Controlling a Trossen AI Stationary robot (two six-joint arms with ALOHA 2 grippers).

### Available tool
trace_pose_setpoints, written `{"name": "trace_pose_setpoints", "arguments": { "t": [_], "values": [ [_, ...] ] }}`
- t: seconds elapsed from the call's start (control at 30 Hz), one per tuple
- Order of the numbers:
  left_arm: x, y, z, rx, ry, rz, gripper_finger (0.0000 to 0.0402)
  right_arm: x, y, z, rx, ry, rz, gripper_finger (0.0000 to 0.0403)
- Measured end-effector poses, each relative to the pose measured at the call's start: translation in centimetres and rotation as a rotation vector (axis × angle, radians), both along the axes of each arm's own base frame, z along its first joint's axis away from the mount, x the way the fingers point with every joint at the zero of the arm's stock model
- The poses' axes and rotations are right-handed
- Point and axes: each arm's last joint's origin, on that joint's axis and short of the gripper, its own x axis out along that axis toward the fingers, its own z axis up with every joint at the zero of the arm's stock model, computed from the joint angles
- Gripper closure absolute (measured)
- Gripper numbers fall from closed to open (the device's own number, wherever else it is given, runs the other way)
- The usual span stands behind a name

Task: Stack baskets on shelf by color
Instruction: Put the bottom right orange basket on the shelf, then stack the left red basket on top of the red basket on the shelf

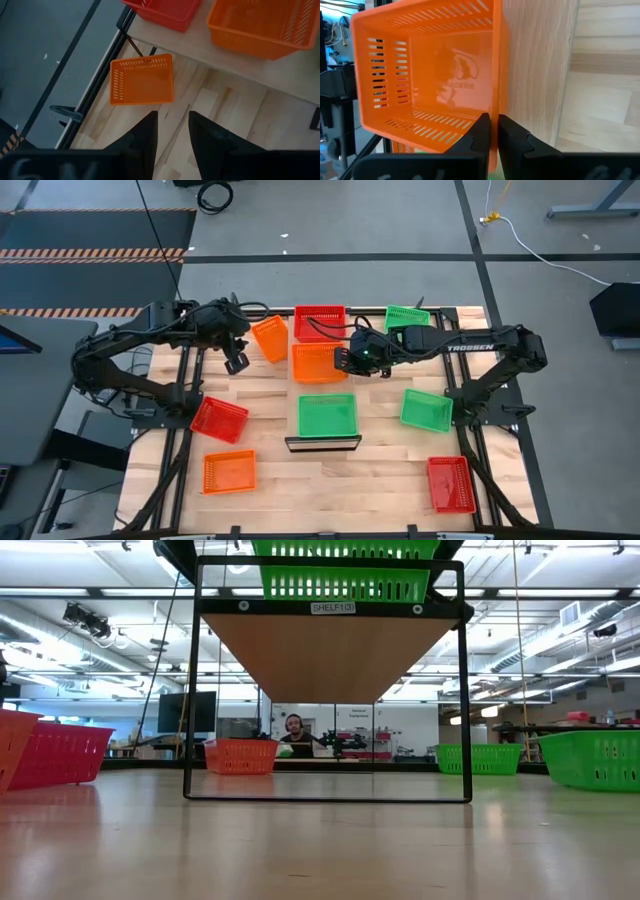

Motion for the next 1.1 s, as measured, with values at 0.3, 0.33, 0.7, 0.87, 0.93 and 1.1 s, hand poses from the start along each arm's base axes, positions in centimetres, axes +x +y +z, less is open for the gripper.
{"name": "trace_pose_setpoints", "arguments": {
  "t": [0.3, 0.33, 0.7, 0.87, 0.93, 1.1],
  "values": [
    [0.0, 0.0, 0.0, -0.001, 0.000, 0.001, 0.0285, 0.0, 0.1, 0.0, 0.024, -0.002, 0.021, 0.0316],
    [0.0, 0.0, 0.0, -0.001, 0.000, 0.001, 0.0285, 0.0, 0.1, 0.0, 0.026, -0.003, 0.023, 0.0309],
    [-0.3, -0.1, -0.2, -0.001, 0.041, -0.013, 0.0285, -1.6, 0.0, 3.0, -0.036, -0.139, 0.104, 0.0284],
    [-0.6, 0.5, -0.1, 0.017, 0.067, -0.027, 0.0285, -4.6, -0.8, 5.8, -0.147, -0.218, 0.091, 0.0284],
    [-0.9, 0.9, 0.0, 0.028, 0.068, -0.040, 0.0285, -6.0, -1.1, 6.6, -0.194, -0.215, 0.094, 0.0285],
    [-2.3, 2.3, 0.6, -0.036, 0.001, -0.052, 0.0285, -9.2, -1.8, 7.2, -0.259, -0.120, 0.109, 0.0286]
  ]
}}
